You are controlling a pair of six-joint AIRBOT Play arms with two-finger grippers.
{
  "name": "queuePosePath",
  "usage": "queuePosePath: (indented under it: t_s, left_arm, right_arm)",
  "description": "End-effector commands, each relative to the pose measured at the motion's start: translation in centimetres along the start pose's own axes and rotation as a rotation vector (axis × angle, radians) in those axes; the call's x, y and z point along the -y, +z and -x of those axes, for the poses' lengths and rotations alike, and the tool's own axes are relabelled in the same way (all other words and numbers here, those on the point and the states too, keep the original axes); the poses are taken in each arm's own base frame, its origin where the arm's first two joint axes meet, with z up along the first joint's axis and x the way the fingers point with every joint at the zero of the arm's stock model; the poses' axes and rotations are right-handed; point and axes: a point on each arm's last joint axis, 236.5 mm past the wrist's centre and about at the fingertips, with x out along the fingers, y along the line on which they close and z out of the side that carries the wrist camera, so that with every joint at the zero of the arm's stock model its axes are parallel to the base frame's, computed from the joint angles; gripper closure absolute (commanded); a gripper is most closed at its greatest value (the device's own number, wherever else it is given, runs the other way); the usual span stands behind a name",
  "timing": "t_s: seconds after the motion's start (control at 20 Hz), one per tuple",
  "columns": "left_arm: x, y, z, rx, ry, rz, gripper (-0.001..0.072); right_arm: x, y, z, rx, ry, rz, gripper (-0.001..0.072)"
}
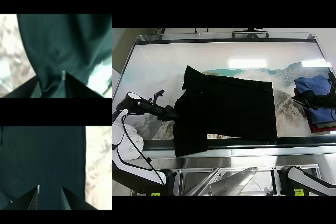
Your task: Fold the shirts.
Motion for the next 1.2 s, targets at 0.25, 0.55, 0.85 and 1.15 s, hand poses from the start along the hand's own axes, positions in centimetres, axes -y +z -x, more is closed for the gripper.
queuePosePath:
  t_s: [0.25,0.55,0.85,1.15]
  left_arm:
    - [0.9,-2.4,1.5,-0.058,-0.104,0.030,0.0693]
    - [0.4,-2.8,2.4,-0.045,-0.128,0.056,0.0692]
    - [0.5,-2.9,2.3,-0.049,-0.130,0.054,0.0692]
    - [1.2,-3.2,2.9,-0.051,-0.133,0.042,0.0685]
  right_arm:
    - [7.0,-9.6,-1.7,-0.218,-0.228,-0.132,0.0318]
    - [8.8,-16.1,-5.8,-0.300,-0.181,-0.283,0.0226]
    - [6.6,-19.4,-8.4,-0.356,-0.059,-0.337,0.0227]
    - [4.4,-18.7,-10.9,-0.355,0.025,-0.283,0.0518]
